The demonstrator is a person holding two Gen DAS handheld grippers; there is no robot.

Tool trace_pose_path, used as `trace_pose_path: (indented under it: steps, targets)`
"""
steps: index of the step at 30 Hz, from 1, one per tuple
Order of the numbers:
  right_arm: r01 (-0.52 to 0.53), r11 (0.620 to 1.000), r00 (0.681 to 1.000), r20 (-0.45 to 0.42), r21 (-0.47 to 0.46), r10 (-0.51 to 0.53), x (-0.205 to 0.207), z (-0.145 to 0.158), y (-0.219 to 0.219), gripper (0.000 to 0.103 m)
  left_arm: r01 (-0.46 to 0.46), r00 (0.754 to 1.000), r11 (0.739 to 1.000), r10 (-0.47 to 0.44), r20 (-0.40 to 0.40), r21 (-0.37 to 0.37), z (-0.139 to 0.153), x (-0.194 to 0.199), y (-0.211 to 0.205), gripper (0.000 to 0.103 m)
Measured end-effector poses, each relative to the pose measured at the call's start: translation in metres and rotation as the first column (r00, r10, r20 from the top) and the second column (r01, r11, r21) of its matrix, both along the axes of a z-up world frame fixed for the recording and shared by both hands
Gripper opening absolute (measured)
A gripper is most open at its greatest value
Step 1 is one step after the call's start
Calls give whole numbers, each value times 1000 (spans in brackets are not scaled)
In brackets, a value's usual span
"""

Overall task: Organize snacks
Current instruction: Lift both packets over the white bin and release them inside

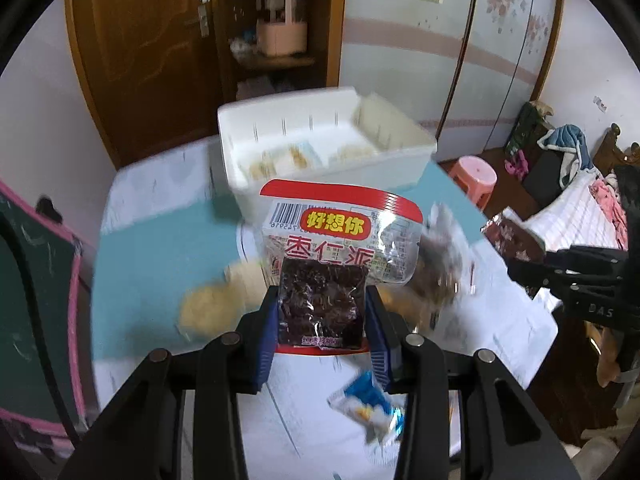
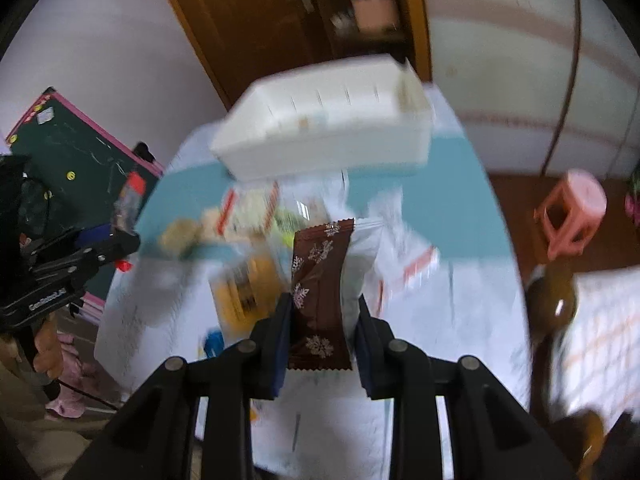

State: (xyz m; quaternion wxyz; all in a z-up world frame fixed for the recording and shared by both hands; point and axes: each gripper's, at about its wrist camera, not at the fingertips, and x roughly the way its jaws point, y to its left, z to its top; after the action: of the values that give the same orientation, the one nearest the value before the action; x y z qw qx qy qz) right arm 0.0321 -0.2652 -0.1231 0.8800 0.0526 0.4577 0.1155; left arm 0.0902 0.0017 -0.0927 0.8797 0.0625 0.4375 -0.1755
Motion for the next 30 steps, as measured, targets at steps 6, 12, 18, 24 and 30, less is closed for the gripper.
trace_pose_path:
  steps: [6,12,18,24,30]
  targets:
    - [1,996,983,184,-93,16,43,72,12,28,-2,994,999,-2,108,36,59,43,-12,39]
    - [62,997,947,319,-43,-45,99,141,5,28,-51,974,996,33,226,73,112,97,-29,39]
    - [118,993,920,377,-8,-107,136,185,2,28,-115,965,993,105,240,30,142,148,-36,39]
    - [149,989,914,384,-13,-132,173,198,5,28,-168,965,985,155,211,46,133,196,-46,39]
    - [159,986,946,294,-46,-138,218,166,14,29,-207,972,973,192,133,106,89,240,-54,39]
